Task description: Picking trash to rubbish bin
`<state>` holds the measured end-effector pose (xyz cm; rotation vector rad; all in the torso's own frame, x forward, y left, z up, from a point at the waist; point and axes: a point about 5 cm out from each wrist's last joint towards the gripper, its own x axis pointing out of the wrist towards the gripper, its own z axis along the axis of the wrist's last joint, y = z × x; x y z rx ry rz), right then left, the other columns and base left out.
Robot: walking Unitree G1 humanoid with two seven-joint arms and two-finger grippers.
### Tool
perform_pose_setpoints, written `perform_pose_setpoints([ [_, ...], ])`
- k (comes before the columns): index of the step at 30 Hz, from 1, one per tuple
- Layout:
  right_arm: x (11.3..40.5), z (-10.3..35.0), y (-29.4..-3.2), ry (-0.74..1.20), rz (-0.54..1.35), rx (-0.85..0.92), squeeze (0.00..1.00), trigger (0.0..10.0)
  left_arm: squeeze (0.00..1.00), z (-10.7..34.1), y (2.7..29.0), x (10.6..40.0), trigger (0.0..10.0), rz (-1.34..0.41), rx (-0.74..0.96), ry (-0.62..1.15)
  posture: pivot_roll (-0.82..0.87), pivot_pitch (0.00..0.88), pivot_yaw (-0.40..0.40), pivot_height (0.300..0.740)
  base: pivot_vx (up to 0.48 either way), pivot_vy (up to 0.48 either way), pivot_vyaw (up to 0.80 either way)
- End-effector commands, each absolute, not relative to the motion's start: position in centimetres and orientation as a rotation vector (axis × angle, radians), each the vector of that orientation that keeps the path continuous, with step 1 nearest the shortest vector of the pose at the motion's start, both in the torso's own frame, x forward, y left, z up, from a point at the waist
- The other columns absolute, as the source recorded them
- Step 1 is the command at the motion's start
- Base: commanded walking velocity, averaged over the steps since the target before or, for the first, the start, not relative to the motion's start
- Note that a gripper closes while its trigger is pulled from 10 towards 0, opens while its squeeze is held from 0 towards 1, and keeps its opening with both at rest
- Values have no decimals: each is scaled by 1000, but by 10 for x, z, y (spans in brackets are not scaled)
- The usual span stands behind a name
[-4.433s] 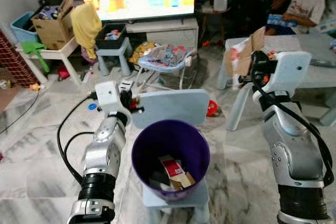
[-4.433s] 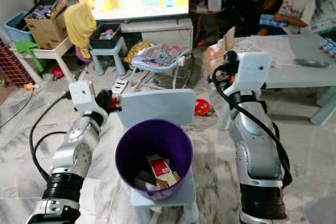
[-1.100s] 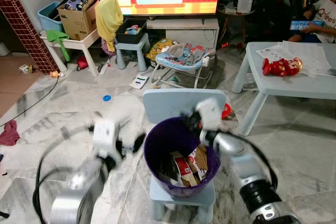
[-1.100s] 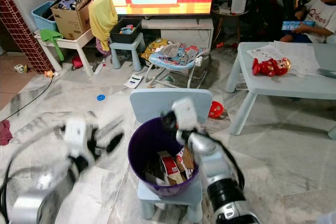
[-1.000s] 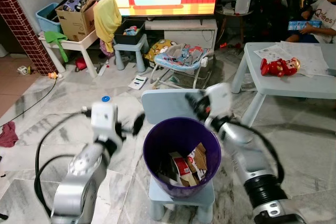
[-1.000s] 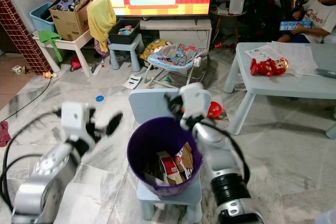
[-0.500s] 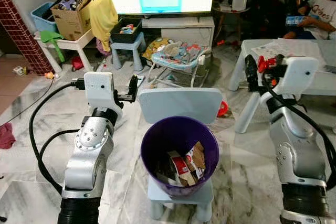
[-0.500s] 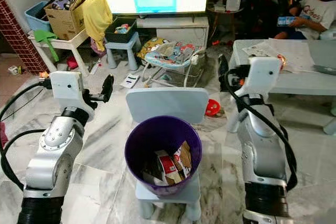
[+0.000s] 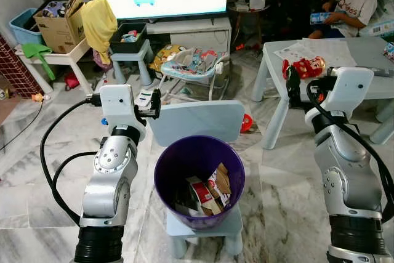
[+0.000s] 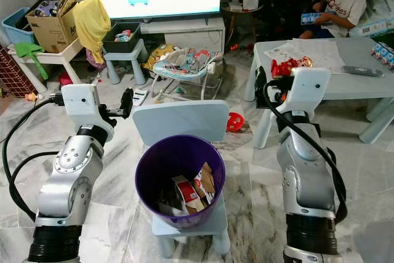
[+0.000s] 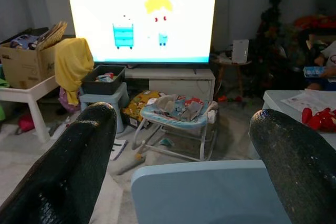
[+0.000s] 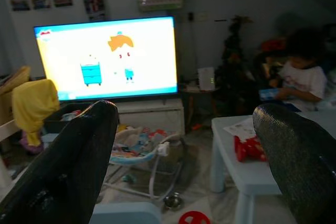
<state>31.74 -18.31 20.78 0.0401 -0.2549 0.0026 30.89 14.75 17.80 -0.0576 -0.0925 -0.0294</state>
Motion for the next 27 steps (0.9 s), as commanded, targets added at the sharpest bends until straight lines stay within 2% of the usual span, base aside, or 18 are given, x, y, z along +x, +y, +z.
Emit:
perform_pose_setpoints([
  [1, 317, 218, -178, -287, 15, 36, 1000, 10000, 0, 178, 148, 309, 10000, -29, -47, -97, -20, 0, 38, 740, 0, 0, 0],
  [9, 317, 217, -176, -281, 20, 38, 1000, 10000, 0, 176, 149, 311, 10000, -24, -59, -82, -20, 0, 41, 740, 0, 0, 0],
  [27, 318, 216, -173, -276, 24, 39, 1000, 10000, 0, 172, 150, 310, 10000, -29, -71, -64, -21, 0, 42, 740, -326, 0, 0],
])
